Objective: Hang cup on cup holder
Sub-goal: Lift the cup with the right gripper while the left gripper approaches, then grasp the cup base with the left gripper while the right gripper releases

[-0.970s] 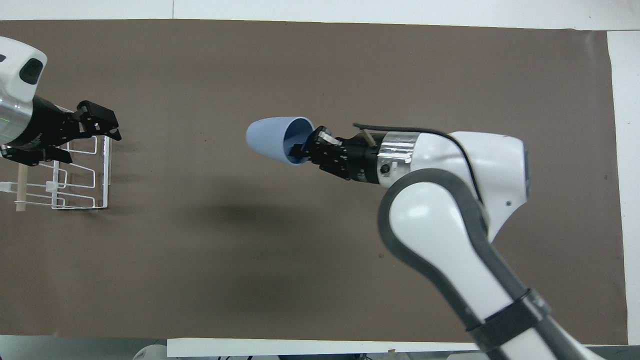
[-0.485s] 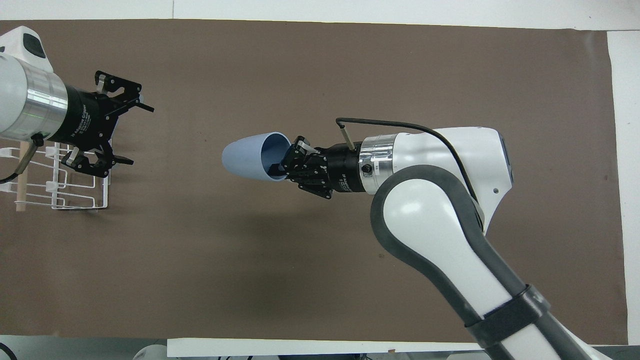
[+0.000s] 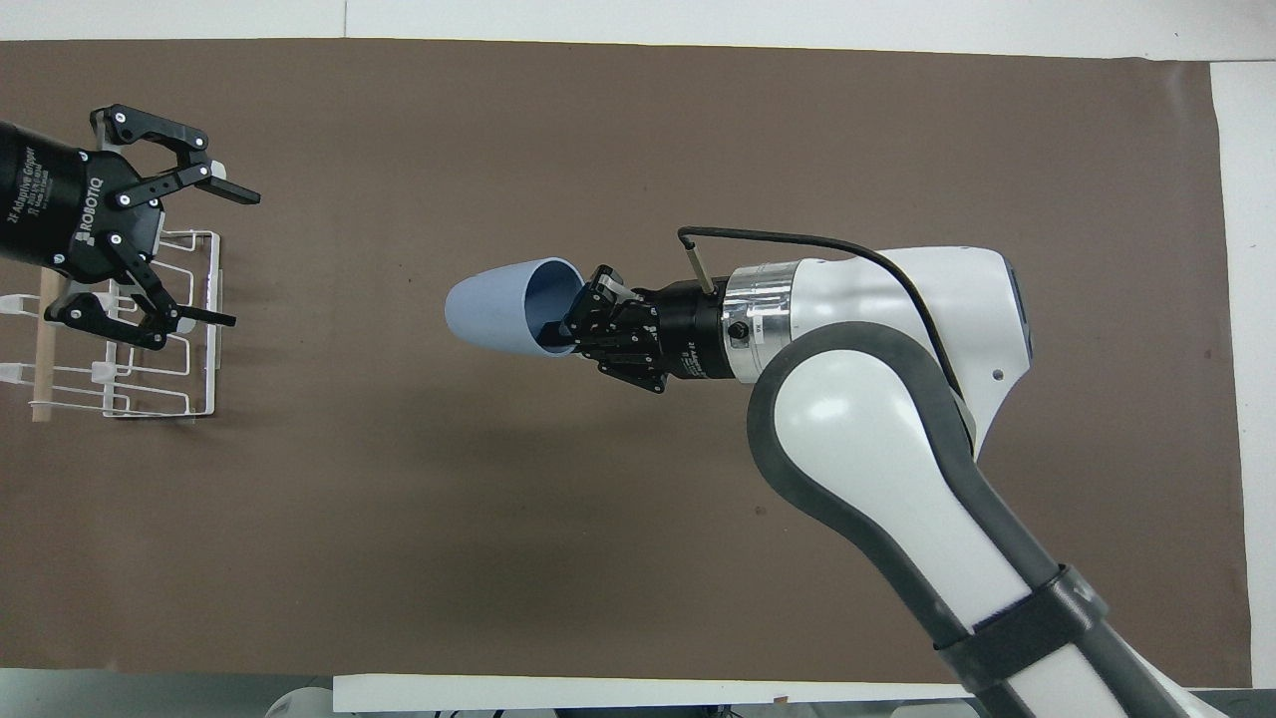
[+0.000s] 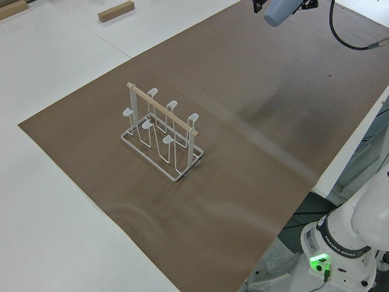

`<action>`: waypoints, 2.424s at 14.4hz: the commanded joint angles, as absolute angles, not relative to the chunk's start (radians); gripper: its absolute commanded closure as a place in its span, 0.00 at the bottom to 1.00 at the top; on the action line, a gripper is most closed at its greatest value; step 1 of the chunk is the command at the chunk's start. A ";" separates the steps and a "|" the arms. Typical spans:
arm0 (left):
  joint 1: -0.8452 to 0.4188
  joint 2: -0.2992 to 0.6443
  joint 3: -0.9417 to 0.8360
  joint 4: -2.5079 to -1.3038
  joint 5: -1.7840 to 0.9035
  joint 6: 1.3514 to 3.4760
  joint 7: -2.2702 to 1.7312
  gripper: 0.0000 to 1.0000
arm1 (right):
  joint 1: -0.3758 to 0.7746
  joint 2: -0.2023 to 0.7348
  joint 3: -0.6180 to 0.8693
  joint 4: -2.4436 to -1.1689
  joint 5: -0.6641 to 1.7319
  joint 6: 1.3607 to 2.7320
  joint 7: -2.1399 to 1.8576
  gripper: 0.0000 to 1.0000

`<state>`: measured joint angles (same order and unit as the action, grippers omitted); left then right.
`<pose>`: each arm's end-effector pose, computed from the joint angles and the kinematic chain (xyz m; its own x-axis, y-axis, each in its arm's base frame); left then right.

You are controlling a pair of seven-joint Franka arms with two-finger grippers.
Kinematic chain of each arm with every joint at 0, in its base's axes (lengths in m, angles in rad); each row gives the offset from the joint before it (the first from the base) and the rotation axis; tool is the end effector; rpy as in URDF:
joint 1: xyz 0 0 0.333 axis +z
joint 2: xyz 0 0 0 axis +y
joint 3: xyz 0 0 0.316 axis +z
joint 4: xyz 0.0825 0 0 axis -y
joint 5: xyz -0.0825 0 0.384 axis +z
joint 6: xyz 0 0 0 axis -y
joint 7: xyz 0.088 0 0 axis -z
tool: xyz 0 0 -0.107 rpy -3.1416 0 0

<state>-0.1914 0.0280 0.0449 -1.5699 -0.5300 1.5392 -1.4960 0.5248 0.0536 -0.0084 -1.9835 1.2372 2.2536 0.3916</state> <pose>0.5452 -0.1369 0.6216 0.1858 0.8417 -0.5069 0.9742 -0.2250 -0.0165 0.5060 0.3172 0.4761 0.8246 -0.3095 -0.4736 -0.5650 -0.4076 -0.7174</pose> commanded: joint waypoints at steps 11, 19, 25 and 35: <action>-0.417 0.014 0.040 -1.845 -0.649 1.928 -1.574 0.00 | 0.523 0.054 -0.006 -1.976 1.258 2.252 0.382 1.00; -0.449 0.012 0.038 -1.856 -0.647 1.901 -1.598 0.11 | 0.523 0.054 -0.006 -1.976 1.258 2.252 0.374 1.00; -0.453 0.009 0.037 -1.861 -0.643 1.891 -1.583 1.00 | 0.522 0.054 -0.006 -1.976 1.258 2.252 0.365 1.00; -0.451 0.011 0.040 -1.855 -0.641 1.888 -1.591 1.00 | 0.515 0.052 -0.008 -1.977 1.246 2.234 0.365 0.00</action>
<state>-0.4403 0.0331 0.0301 -1.8323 -0.6323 1.8860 -1.5818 0.5286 0.0534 -0.0095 -1.9790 1.2366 2.2550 0.3818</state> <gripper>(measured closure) 0.335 0.467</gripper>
